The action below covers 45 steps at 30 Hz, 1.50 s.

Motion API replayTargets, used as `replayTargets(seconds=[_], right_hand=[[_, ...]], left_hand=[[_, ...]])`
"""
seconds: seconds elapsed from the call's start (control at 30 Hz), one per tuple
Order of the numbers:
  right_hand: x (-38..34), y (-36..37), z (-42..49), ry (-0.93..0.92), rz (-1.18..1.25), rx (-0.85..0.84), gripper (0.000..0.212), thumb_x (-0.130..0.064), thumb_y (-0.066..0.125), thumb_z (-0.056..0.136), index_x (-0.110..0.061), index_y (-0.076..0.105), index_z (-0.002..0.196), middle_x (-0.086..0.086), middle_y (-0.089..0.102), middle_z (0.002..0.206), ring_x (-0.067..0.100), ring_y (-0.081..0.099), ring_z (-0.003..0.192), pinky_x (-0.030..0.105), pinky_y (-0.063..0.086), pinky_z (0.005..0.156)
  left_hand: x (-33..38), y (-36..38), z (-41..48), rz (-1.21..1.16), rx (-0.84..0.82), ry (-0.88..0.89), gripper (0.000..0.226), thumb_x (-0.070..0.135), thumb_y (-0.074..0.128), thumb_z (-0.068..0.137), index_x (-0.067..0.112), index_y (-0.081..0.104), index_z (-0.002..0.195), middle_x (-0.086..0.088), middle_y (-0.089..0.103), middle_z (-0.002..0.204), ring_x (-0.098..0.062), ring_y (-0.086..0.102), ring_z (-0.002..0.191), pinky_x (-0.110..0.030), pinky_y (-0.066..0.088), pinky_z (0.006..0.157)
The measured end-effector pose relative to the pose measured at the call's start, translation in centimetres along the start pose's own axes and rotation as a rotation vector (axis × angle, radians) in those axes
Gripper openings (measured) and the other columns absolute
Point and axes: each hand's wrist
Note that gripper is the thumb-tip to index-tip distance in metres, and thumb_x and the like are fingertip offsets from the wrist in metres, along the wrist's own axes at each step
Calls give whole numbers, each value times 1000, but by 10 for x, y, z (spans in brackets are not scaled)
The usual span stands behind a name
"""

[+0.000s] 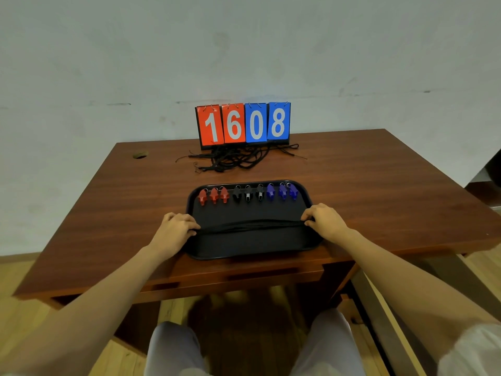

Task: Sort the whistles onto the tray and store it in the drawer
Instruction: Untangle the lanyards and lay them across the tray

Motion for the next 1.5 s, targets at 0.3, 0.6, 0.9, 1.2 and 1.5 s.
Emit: replayTargets(seconds=[0.3,0.6,0.9,1.2,1.5], right_hand=[[-1,3,0,-17,-78,4,25,-11,48,93,-18,62,112,5,60,119,24,48,115,39,43,97],[-15,-3,5,-109,-134,-24,37,-27,55,89,-21,55,125,2,54,128,24,43,123,38,33,103],[-52,-37,60,-175,-27,60,44,-28,56,91,-17,48,132,8,51,131,27,43,124,40,38,102],[-56,-83,169,-66,-41,98,47,-26,53,93,-16,43,137,11,44,140,30,39,129,46,38,101],[-37,-41,265,3,-32,-55,49,-14,41,95,-17,34,143,13,39,143,36,37,128,49,38,100]], left_hand=[[0,9,-7,110,134,-32,28,12,54,90,18,70,112,-1,67,113,-24,53,116,-45,26,104],[30,4,5,43,44,-23,46,29,53,88,20,50,133,1,50,134,-19,35,133,-46,8,112],[78,-24,83,-37,72,12,48,41,50,91,23,44,136,0,44,139,-20,29,136,-42,11,112],[74,-61,204,-54,134,-60,42,30,49,93,16,48,133,-6,44,136,-25,32,132,-45,21,111],[36,-29,281,-73,-87,-107,42,24,46,96,15,45,136,-10,40,139,-32,33,130,-48,29,106]])
Point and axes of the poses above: each hand's wrist, its own z-axis towards the middle knuckle, its own y-axis out of the palm, x = y × z
